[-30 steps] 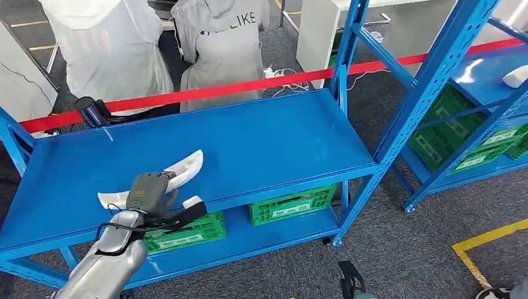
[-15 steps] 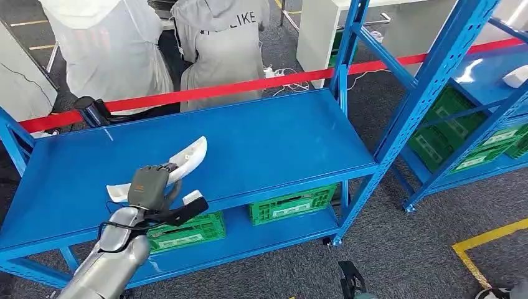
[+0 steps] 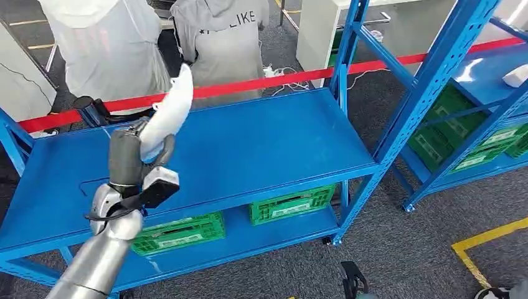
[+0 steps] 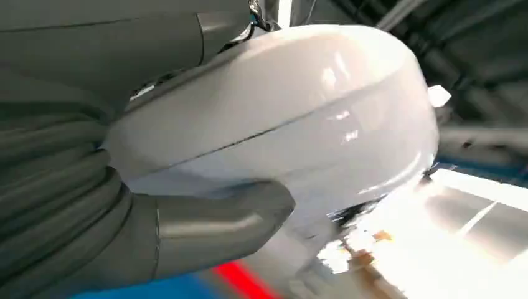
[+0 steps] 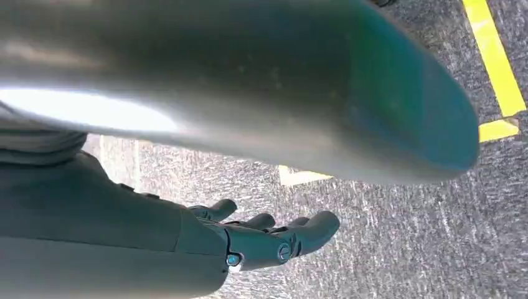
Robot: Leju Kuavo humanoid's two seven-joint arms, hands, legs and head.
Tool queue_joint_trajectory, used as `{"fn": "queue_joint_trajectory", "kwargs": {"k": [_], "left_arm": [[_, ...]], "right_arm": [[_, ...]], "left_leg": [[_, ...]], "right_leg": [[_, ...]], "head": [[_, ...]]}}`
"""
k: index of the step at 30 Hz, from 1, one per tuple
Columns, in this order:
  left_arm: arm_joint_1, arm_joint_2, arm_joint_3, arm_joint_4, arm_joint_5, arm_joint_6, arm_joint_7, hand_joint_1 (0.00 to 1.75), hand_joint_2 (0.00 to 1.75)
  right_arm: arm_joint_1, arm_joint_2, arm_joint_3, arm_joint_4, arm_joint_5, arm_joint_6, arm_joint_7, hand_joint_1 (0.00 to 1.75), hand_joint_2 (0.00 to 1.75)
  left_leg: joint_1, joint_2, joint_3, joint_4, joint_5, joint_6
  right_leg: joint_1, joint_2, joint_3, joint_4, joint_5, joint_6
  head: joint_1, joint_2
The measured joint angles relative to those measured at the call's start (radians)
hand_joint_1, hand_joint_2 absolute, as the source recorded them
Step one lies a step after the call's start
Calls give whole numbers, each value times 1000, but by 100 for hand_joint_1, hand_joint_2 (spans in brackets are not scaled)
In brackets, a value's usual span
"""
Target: Take the parts from the cabinet and place them on the table.
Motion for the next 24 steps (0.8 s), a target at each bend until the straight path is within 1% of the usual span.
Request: {"fn": "queue_joint_trajectory", "kwargs": {"k": [2, 4, 6, 9, 12, 13, 14, 16, 17, 18, 19, 20, 21, 22, 23, 24], "left_arm": [[37, 30, 2, -160, 44, -25, 13, 175, 175], [70, 55, 6, -286, 64, -39, 18, 175, 175], [93, 72, 8, -368, 70, -48, 22, 175, 175], [116, 87, 8, -441, 84, -60, 20, 175, 175], [130, 95, 8, -488, 101, -74, 25, 175, 175], [132, 96, 8, -497, 105, -79, 30, 175, 175], [134, 96, 8, -504, 109, -82, 33, 175, 175], [134, 100, 8, -519, 113, -83, 34, 175, 175], [135, 100, 8, -526, 113, -84, 35, 175, 175], [136, 100, 8, -532, 114, -85, 35, 175, 175], [134, 100, 8, -535, 121, -92, 38, 175, 175], [136, 99, 8, -537, 128, -101, 43, 175, 175], [140, 100, 8, -537, 134, -107, 47, 175, 175], [144, 100, 8, -537, 135, -109, 47, 175, 175], [149, 100, 8, -537, 136, -111, 47, 175, 175], [153, 100, 8, -537, 136, -112, 47, 175, 175]], "right_arm": [[4, 0, -5, 0, -3, -4, -2, 0, 0], [7, 0, -8, 0, -5, -6, -3, 0, 0], [7, 0, -13, 0, -6, -7, -3, 0, 0], [7, 0, -21, 0, -10, -8, -3, 0, 0], [7, 0, -27, 0, -13, -11, -3, 0, 0], [7, 1, -29, 0, -15, -12, -3, 0, 0], [7, 2, -30, 0, -16, -12, -3, 0, 0], [6, 3, -31, 0, -17, -13, -3, 0, 0], [6, 3, -31, 0, -16, -13, -3, 0, 0], [7, 3, -31, 0, -16, -13, -3, 0, 0], [6, 3, -31, 0, -17, -13, -4, 0, 0], [6, 3, -32, 0, -17, -13, -5, 0, 0], [6, 3, -32, 0, -17, -14, -5, 0, 0], [7, 3, -34, 0, -17, -14, -5, 0, 0], [8, 3, -37, 0, -17, -14, -5, 0, 0], [8, 3, -38, 0, -17, -14, -5, 0, 0]], "left_leg": [[0, 0, 0, 0, -1, -1], [0, 0, 0, 0, -1, -1], [0, 0, 0, -1, -1, -1], [0, -1, 0, -1, -1, -1], [0, -1, 0, 0, -2, 0], [-8, 0, -3, 7, -7, 7], [-6, -1, -3, 6, -8, 11], [-8, -1, -2, 3, -8, 17], [-2, -1, 8, -13, 1, 22], [3, 3, 17, -22, 15, 24], [4, 4, 17, -25, 18, 30], [3, 4, 14, -24, 19, 31], [2, 4, 8, -22, 19, 31], [1, 4, 3, -18, 19, 31], [2, 4, -5, -12, 20, 30], [3, 3, -12, -4, 20, 28]], "right_leg": [[0, 1, 0, 0, -1, -1], [0, 0, 0, 0, -2, 0], [0, 0, 0, 0, -3, 0], [0, -1, 0, 0, -3, 0], [0, -1, 1, 0, -2, 0], [-6, -1, 2, -5, 1, 6], [-7, -2, 3, -4, 0, 9], [-8, -3, 6, -9, 2, 13], [-3, -3, 10, -11, 2, 18], [-8, -2, 7, 6, -9, 16], [-4, -1, -12, 50, -50, 14], [-4, 0, -44, 121, -97, 14], [-4, 0, -84, 212, -142, 17], [-4, 0, -110, 272, -167, 18], [-4, 0, -123, 306, -172, 19], [-6, -1, -107, 280, -150, 21]], "head": [[0, 0], [0, 0], [0, 0], [0, 0], [0, 0], [0, 0], [0, 0], [0, 0], [0, 0], [0, 0], [1, 0], [6, 0], [5, 0], [6, 0], [6, 0], [6, 0]]}}
